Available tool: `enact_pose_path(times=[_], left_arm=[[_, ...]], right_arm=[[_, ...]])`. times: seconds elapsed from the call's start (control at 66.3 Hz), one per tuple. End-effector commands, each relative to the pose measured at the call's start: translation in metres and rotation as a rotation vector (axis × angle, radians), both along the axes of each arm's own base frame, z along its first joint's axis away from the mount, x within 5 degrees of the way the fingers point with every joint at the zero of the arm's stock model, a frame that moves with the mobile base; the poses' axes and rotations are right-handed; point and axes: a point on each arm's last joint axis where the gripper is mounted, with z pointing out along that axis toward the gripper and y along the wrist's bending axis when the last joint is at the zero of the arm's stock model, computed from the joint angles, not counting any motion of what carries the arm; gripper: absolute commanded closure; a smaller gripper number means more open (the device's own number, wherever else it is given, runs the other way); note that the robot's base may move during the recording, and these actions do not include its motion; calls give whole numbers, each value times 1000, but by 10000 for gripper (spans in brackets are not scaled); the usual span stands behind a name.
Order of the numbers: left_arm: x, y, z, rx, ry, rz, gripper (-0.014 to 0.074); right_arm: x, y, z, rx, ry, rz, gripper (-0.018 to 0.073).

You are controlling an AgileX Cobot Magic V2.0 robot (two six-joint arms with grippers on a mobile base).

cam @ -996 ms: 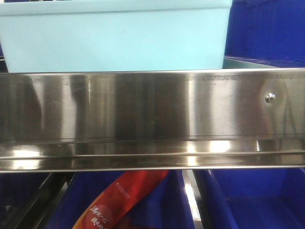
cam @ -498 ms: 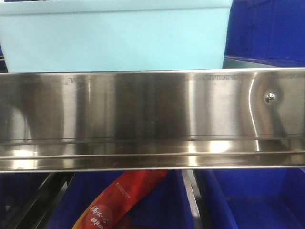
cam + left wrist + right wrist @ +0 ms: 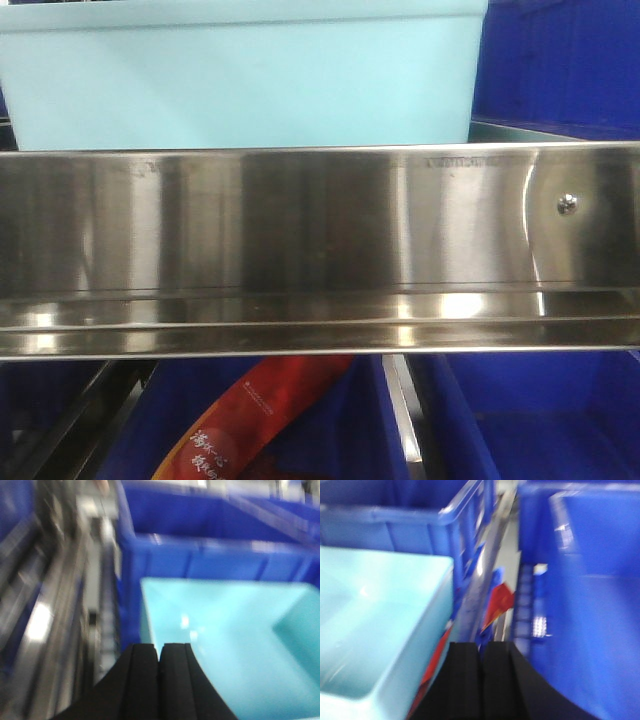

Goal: Fetch blue bin and place on conveyor start
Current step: 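Pinch the turquoise bin's side walls with both grippers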

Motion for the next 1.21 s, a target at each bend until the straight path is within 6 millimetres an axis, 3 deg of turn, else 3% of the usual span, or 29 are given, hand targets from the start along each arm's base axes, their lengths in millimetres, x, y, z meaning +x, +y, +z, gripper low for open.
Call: enact_pose_path(times=[0.0,0.226,0.438,0.74,1.011,1.056,1.117,1.192], left_arm=[[26,-8,6,19,54,-33,708],[85,-15,8,43,181,40,708],[113,-27,1,57,280,116,708],[127,-30,-20,77,374,157,708],[132,-30,-22,85,352,154,708],[133,-30,-21,82,343,152,706],[133,-31,-21,81,335,150,680],[133,-32,-21,81,336,147,563]], right_arm=[[18,5,3,-7,24,-27,708],[63,27,2,-23,140,-74,708],[95,52,-5,-3,255,-98,708],[131,89,-10,-80,330,-105,709],[141,95,-21,-90,409,-117,711],[141,95,-22,-91,412,-117,690],[140,94,-22,-93,420,-120,579],[140,94,-22,-95,424,-121,415]])
